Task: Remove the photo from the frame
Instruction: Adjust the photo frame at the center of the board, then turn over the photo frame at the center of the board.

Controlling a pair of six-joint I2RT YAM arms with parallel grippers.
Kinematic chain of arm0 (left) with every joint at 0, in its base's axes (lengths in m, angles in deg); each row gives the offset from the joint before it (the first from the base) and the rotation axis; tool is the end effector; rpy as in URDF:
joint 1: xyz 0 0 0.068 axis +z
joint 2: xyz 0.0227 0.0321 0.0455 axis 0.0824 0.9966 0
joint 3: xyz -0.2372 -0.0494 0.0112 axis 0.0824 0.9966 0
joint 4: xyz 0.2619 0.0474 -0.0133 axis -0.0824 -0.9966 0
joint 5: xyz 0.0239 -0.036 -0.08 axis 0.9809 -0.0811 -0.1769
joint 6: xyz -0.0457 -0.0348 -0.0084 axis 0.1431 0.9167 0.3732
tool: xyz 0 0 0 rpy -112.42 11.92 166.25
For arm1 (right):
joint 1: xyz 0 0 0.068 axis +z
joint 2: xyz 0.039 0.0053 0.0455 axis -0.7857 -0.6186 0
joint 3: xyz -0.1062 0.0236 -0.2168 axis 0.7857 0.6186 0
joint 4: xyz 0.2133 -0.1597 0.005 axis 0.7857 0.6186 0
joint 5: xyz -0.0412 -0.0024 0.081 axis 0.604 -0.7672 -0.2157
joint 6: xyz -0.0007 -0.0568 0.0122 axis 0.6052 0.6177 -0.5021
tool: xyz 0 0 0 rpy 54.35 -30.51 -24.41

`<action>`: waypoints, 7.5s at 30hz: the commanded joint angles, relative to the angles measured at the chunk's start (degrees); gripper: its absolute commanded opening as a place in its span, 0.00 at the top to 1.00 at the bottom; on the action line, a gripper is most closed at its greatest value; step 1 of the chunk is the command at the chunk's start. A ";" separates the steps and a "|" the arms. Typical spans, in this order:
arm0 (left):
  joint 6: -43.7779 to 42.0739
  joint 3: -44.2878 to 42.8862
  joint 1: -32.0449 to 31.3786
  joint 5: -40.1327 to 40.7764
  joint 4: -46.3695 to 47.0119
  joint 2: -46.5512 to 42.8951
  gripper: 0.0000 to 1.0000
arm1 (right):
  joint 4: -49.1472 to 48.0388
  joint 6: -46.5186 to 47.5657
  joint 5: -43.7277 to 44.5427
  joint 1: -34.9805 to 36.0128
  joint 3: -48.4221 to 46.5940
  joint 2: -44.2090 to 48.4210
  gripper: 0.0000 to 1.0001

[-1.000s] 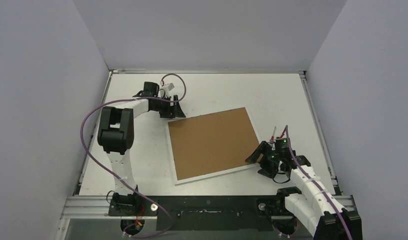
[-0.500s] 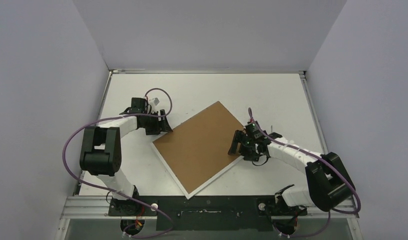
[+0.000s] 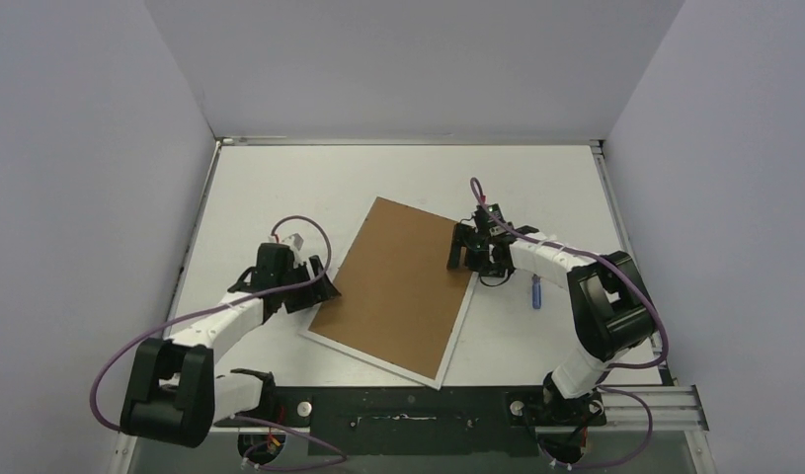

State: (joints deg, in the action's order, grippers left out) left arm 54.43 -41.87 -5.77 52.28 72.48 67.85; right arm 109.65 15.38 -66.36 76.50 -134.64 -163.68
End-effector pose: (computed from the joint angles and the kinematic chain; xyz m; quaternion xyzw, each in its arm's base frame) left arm 0.2297 -0.0538 0.1164 -0.1229 0.9345 -0.2279 0.2443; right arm 0.2912 0.1399 0.1237 0.0709 0.9640 0.1773 0.1849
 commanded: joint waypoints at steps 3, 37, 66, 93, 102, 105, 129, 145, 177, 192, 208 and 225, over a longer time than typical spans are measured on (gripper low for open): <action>14.98 9.54 -9.29 -4.58 -0.65 -10.80 0.35 | -10.99 -0.14 -15.40 -1.10 3.57 -3.28 0.16; 7.19 -10.67 24.51 -10.80 -22.56 -17.95 0.25 | 11.38 -34.77 51.54 56.70 -11.09 4.89 0.22; 5.64 -11.94 33.22 -6.86 -25.53 -19.14 0.24 | 20.99 -38.49 44.59 59.45 -37.88 -26.68 0.52; 6.18 -11.81 33.78 -5.11 -25.82 -19.15 0.24 | 33.47 -39.64 47.41 58.83 -48.27 -37.01 0.92; 5.66 -10.52 34.22 -11.80 -22.57 -18.98 0.15 | 21.32 -34.44 46.18 58.32 -39.93 -24.72 1.00; 5.96 -8.87 34.31 -17.67 -18.84 -18.23 0.14 | 17.94 -33.99 46.02 58.77 -36.37 -20.50 1.00; 26.19 6.64 8.50 -26.57 39.89 7.62 0.08 | 9.57 -35.38 47.92 61.69 -24.90 -7.74 1.00; 44.95 3.41 1.07 -34.02 91.87 39.35 0.24 | 0.34 -34.18 46.77 62.04 -15.85 -1.71 1.00; 44.49 2.14 -1.91 -32.34 85.98 34.45 1.00 | -5.98 -25.95 43.40 61.69 -7.13 11.52 0.71; 12.86 -16.70 7.51 -29.69 8.28 0.96 1.00 | 3.53 6.73 52.44 70.24 8.79 41.71 0.16; 3.61 -27.69 9.34 -20.90 -16.90 -2.95 1.00 | -13.65 32.19 68.32 90.20 5.91 16.63 0.12; 3.01 -26.99 9.20 -21.22 -18.86 -3.79 1.00 | -47.19 51.07 75.60 85.14 14.31 2.30 0.30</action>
State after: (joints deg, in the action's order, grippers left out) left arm 61.59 -66.57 3.67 31.08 53.60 66.08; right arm 74.02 59.80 7.64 162.81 -120.26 -160.53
